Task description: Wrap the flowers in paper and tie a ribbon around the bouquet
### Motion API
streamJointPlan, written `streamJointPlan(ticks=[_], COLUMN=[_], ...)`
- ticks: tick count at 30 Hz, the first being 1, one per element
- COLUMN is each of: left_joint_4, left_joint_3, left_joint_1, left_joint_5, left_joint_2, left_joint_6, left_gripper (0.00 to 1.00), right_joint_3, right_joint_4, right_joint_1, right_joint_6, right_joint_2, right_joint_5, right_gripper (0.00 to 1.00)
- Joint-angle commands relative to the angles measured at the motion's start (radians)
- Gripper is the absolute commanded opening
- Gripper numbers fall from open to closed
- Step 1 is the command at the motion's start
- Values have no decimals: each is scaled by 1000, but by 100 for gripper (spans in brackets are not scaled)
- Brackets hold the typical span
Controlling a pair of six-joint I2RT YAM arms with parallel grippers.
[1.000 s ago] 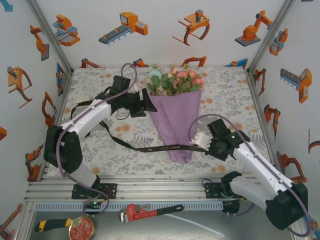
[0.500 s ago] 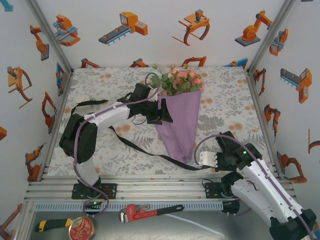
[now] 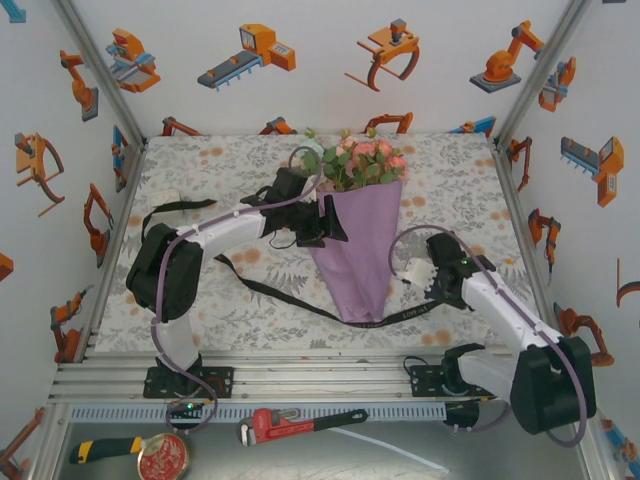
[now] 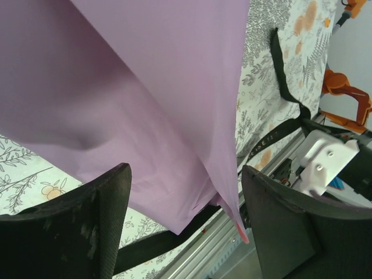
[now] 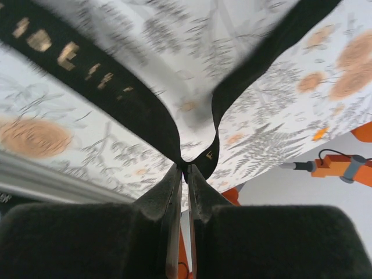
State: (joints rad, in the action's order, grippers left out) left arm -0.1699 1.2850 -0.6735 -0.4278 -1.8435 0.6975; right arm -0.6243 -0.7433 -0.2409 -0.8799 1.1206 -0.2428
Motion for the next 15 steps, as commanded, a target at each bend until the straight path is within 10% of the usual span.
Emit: streamJointPlan(ticks=[1,7,15], left_joint_4=[27,161,44], left_joint_3=[-14,-71,66], left_joint_1=[-1,-4,-48], left_joint_5=[28,41,-5], left_joint_2=[39,94,17], left_joint_6=[31,86,37], left_gripper=[71,72,72], right_joint_3=[-18,-158,-427], right_joint_4=[142,138,-50], right_joint_1=[48,147,147], right_joint_6=[30,242,943], right_joint_2=[35,90,100], right_joint_5=[-24,45,706], right_gripper=[27,47,66])
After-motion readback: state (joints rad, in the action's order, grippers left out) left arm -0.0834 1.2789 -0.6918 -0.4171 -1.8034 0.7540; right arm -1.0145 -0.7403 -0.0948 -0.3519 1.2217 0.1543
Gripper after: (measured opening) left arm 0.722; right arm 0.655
